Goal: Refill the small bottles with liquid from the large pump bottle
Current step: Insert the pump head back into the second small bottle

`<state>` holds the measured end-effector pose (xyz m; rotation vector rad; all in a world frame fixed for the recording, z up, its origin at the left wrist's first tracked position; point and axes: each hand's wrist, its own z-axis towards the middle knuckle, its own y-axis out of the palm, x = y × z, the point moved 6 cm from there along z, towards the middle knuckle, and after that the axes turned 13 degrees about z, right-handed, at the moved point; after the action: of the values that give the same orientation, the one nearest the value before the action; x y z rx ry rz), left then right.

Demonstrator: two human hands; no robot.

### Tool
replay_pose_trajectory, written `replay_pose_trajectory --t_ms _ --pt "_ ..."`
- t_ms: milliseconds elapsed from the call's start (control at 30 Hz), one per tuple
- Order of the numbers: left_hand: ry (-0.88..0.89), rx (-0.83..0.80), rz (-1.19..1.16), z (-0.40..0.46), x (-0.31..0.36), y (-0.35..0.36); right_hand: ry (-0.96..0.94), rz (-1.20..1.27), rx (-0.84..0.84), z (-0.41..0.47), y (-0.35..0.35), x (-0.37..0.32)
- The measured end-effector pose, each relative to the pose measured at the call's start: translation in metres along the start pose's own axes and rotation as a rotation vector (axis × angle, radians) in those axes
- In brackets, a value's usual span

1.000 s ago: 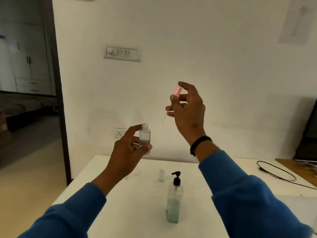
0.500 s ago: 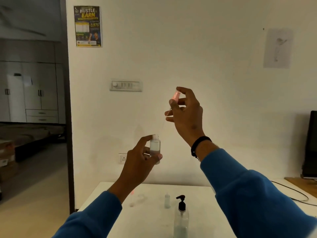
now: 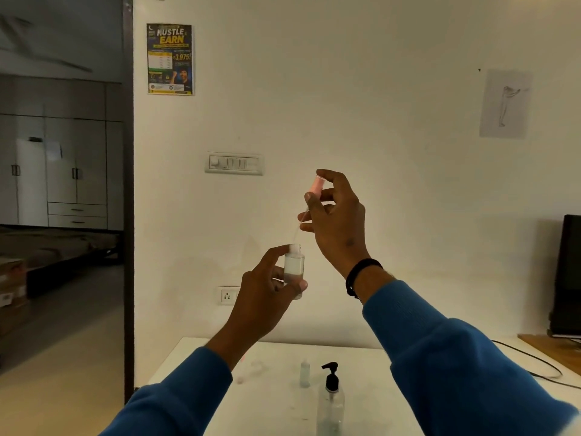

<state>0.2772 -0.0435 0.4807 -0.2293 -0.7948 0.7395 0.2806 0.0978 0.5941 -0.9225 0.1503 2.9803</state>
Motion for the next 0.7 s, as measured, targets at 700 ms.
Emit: replay_pose_trajectory --t_ms 700 --pt "0.027 0.011 -0.065 -0.003 0.004 0.003 0.049 -0.166 -0.154 -0.015 -0.001 0.019"
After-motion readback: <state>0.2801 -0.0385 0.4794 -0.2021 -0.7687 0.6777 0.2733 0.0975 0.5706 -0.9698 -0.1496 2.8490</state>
